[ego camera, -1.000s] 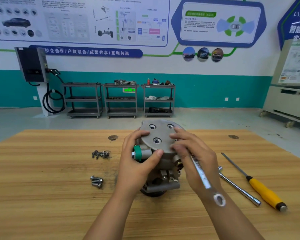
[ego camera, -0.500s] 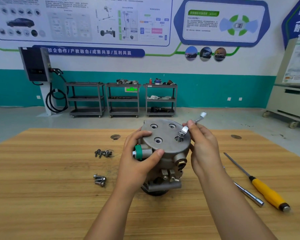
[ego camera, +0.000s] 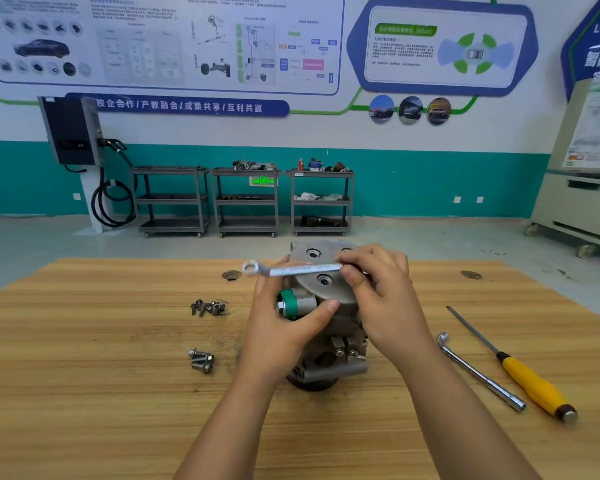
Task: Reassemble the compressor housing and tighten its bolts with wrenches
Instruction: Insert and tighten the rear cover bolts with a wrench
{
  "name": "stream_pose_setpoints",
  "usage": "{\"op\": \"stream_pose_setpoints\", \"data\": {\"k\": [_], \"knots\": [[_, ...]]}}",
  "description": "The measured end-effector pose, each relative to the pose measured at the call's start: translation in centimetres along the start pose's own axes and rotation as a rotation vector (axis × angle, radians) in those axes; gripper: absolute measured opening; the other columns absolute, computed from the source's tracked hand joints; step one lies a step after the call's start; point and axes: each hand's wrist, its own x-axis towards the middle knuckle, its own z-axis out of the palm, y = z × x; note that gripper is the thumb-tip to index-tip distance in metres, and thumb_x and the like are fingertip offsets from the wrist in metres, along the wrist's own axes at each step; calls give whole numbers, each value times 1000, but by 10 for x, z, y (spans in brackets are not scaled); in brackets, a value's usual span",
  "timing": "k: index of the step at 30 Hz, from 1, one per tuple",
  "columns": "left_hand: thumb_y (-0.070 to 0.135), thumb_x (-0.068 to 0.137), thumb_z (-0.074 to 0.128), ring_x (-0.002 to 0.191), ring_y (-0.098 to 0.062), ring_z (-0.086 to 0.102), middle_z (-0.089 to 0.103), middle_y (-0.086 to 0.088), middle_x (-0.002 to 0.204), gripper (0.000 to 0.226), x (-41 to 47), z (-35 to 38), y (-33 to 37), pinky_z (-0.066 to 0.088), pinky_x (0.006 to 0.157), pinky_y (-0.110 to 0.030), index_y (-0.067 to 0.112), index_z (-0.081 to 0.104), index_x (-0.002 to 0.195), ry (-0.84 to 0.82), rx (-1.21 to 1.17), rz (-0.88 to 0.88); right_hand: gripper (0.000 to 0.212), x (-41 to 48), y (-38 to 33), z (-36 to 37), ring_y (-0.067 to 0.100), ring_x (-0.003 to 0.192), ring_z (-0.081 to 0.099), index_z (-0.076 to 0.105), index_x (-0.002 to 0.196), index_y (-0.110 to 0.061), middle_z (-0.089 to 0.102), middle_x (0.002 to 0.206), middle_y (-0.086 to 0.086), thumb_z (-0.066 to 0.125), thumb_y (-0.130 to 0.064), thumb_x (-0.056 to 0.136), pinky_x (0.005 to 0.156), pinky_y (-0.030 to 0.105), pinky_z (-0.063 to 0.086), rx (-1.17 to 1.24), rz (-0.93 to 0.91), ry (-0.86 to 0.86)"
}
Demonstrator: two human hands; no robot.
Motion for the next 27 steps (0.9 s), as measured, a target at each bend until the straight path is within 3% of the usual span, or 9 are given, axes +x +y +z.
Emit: {"op": "stream_pose_setpoints", "data": {"k": [4, 9, 11, 15, 18, 20, 23, 25, 27], "knots": [[34, 62, 79, 110, -9, 52, 52, 7, 117, 48, -3, -5, 0, 48, 94, -34, 37, 59, 106, -5, 44, 44, 24, -12, 5, -2, 9, 106, 39, 68, 103, -21, 59, 102, -15, 47, -20, 92, 93, 15, 29, 18, -161, 18], [34, 61, 82, 115, -11, 55, 52, 6, 124, 47, -5, -8, -1, 51, 93, -31, 45, 59, 101, -5, -4, 16, 37, -31, 16, -4, 0, 128, 40, 55, 119, -28, 51, 131, -22, 55, -15, 85, 105, 28, 34, 146, -207, -19], [38, 59, 80, 117, -12, 53, 52, 7, 125, 47, -5, -7, -2, 50, 94, -31, 46, 60, 100, 5, -14, 11, 35, -33, 17, -3, 0, 128, 42, 56, 118, -27, 52, 132, -19, 59, -28, 83, 104, 24, 37, 197, -197, 22], [48, 55, 77, 119, -9, 51, 52, 12, 124, 49, -5, -7, -5, 50, 95, -35, 45, 60, 102, 17, -8, -1, 27, -30, 17, -1, 3, 120, 52, 62, 115, -15, 61, 125, -9, 51, -26, 93, 93, 14, 43, 519, -72, 125], [49, 55, 77, 118, -10, 51, 51, 13, 124, 52, -5, -7, -4, 51, 95, -40, 46, 59, 103, 12, -7, -20, 42, -26, 17, 3, -1, 111, 56, 57, 117, -9, 65, 111, -20, 48, -39, 88, 84, 9, 44, 701, 73, 201], [49, 54, 77, 117, -13, 53, 52, 11, 124, 52, -6, -7, -3, 51, 93, -43, 46, 60, 103, 10, -10, -31, 43, -19, 17, 6, 4, 115, 56, 51, 113, -13, 72, 100, -13, 48, -45, 84, 93, 18, 42, 868, 217, 265], [48, 54, 77, 115, -17, 55, 53, 8, 124, 51, -6, -7, -1, 52, 92, -45, 46, 60, 102, 10, -18, -33, 34, -5, 12, 9, 3, 108, 59, 45, 116, -1, 74, 78, -8, 38, -29, 98, 101, 28, 37, 942, 335, 315], [47, 55, 77, 116, -18, 54, 53, 7, 125, 50, -6, -8, -1, 51, 93, -47, 46, 59, 102, 9, -22, -27, 26, 4, 11, 8, 1, 97, 63, 42, 117, -2, 74, 72, -2, 40, -22, 100, 92, 22, 42, 931, 392, 301], [47, 56, 77, 117, -18, 54, 52, 8, 126, 49, -7, -8, -1, 49, 94, -47, 46, 59, 102, 9, -20, -20, 26, 13, 11, 6, -8, 82, 64, 41, 120, -4, 72, 64, -6, 43, -16, 98, 72, 5, 44, 866, 409, 248]]}}
